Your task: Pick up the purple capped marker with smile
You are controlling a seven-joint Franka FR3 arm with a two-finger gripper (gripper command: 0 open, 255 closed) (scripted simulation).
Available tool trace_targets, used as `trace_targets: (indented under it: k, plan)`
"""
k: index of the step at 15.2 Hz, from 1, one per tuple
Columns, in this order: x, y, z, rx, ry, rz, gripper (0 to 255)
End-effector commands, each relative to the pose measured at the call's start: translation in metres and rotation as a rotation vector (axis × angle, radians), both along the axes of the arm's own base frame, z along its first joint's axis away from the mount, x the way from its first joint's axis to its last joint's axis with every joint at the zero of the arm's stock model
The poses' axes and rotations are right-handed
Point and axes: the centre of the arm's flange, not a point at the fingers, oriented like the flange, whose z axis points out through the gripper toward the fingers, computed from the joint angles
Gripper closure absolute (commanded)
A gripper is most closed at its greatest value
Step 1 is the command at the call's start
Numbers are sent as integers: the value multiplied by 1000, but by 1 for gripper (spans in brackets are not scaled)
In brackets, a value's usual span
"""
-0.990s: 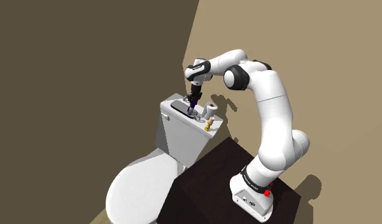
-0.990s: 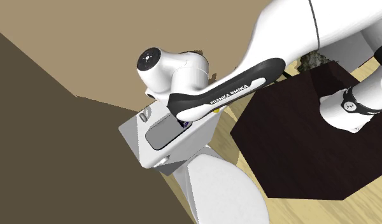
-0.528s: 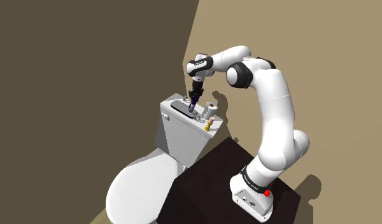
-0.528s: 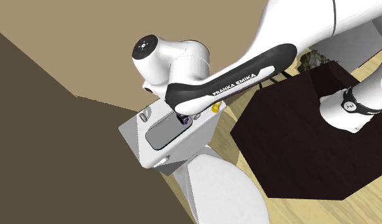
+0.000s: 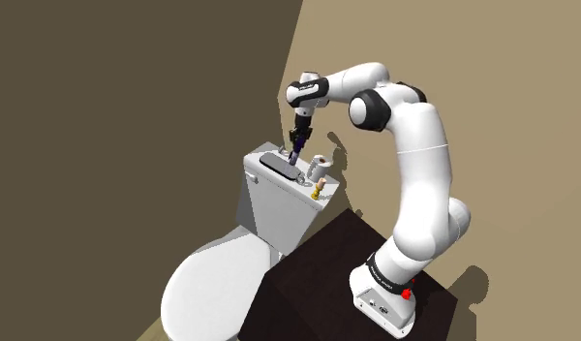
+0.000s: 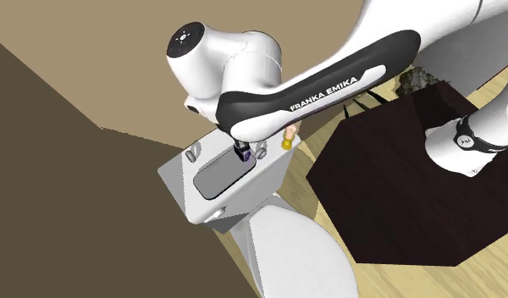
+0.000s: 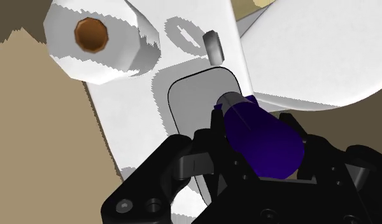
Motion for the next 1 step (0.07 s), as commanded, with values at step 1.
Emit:
trace_targets:
  k: [1]
  plan:
    - [-1, -1, 3, 0, 0, 0, 255]
